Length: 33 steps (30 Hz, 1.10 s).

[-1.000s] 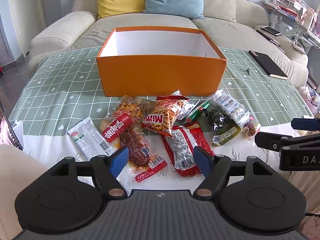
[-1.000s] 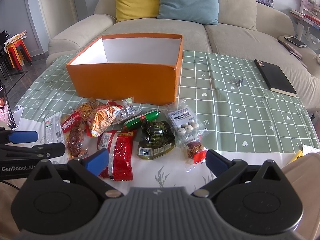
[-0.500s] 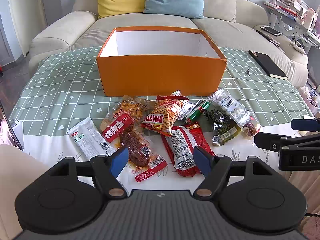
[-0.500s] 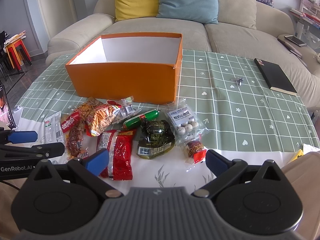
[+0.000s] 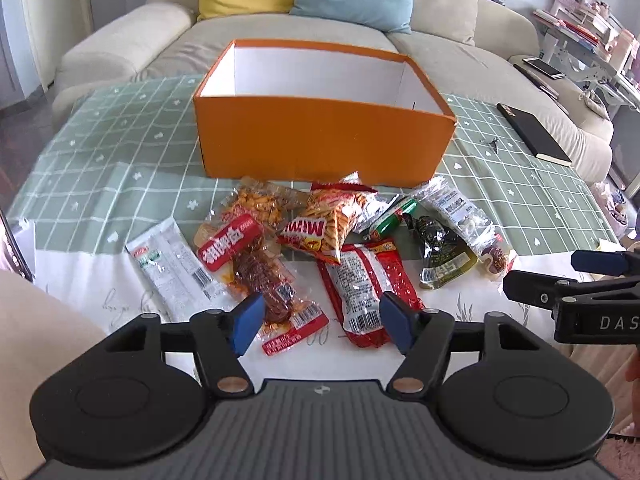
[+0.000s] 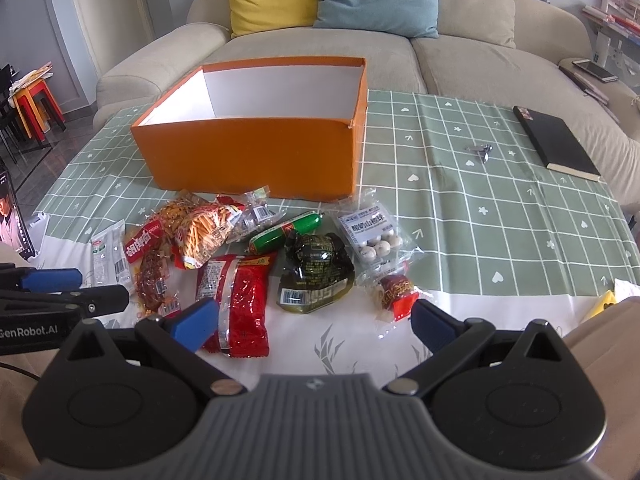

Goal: Organize snacks
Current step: 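Move left tool to the red-label meat pack while right tool approaches the red-silver bag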

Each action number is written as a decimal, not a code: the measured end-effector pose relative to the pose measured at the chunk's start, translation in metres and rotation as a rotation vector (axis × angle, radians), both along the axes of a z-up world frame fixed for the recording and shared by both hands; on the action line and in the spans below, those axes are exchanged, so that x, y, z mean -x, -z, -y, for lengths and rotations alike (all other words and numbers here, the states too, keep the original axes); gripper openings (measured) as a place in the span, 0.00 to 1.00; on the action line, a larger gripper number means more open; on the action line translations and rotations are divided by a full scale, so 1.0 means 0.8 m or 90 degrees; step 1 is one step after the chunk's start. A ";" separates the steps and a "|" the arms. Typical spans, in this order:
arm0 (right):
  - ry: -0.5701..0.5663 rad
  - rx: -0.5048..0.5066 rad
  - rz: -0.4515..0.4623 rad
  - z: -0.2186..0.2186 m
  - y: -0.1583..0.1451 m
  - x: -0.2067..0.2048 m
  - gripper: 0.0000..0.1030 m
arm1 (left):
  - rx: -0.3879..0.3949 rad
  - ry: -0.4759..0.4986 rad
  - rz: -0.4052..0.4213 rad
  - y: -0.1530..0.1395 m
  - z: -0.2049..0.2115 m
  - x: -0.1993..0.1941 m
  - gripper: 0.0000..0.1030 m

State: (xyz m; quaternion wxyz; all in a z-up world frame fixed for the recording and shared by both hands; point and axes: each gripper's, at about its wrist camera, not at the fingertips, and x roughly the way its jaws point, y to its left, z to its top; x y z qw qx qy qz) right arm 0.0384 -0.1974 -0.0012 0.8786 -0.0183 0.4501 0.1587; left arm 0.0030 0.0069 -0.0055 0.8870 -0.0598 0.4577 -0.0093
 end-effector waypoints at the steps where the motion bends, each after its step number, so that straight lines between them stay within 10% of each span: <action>1: -0.003 0.000 -0.004 -0.001 0.001 -0.001 0.96 | 0.009 -0.002 -0.005 0.002 -0.003 -0.001 0.67; 17: -0.067 0.007 -0.073 -0.029 0.042 -0.034 0.65 | 0.048 -0.075 -0.047 0.034 -0.045 -0.023 0.55; 33: -0.132 0.013 -0.114 -0.101 0.091 -0.067 0.87 | 0.095 -0.133 -0.114 0.097 -0.070 -0.069 0.81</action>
